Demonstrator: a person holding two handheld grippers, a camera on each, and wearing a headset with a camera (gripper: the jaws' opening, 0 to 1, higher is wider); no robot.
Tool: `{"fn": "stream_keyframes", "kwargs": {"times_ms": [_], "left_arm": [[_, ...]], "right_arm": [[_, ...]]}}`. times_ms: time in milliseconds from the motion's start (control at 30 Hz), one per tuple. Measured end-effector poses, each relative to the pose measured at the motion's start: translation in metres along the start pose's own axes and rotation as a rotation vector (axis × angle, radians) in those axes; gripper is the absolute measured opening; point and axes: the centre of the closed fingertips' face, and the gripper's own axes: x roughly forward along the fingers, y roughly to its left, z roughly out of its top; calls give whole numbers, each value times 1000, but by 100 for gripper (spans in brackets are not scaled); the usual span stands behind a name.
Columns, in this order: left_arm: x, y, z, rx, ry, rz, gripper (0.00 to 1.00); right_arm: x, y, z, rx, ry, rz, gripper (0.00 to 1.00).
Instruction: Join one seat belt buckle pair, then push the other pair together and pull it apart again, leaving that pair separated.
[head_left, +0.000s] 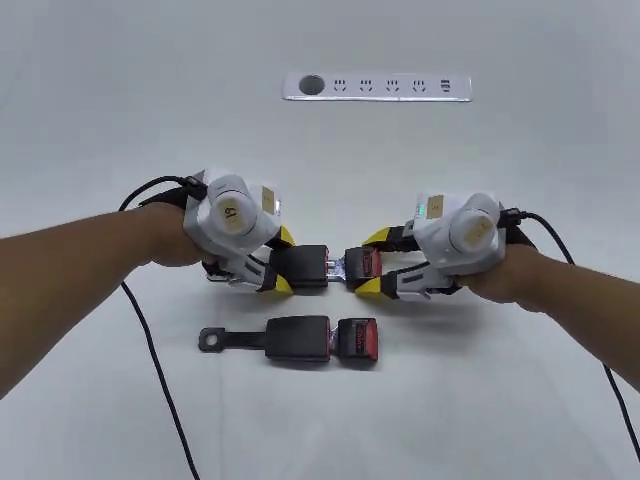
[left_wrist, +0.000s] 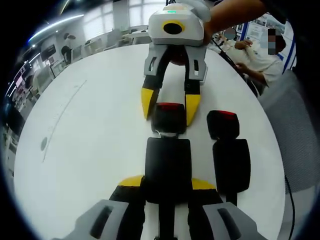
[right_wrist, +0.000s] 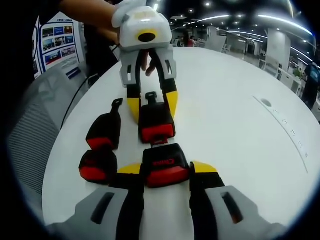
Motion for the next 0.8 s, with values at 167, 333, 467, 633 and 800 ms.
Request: {"fn": "stream_keyframes", "kwargs": {"times_ms": [167, 333, 467, 633, 800], "left_arm": [[1, 1, -1, 1, 8, 1, 33], [1, 0, -1, 1, 18, 1, 32], [1, -1, 0, 3, 20, 0, 32], [1, -2, 1, 10, 27, -1, 33], [1, -2, -1, 11, 30, -2, 33]], "right_arm": [[8, 4, 10, 8, -10, -8, 34], [8, 6, 10, 21, 3, -11, 33], [11, 7, 10, 10, 21, -10, 33], [12, 7, 9, 5, 29, -14, 33], [12, 8, 9, 4, 31, -11, 34]]}}
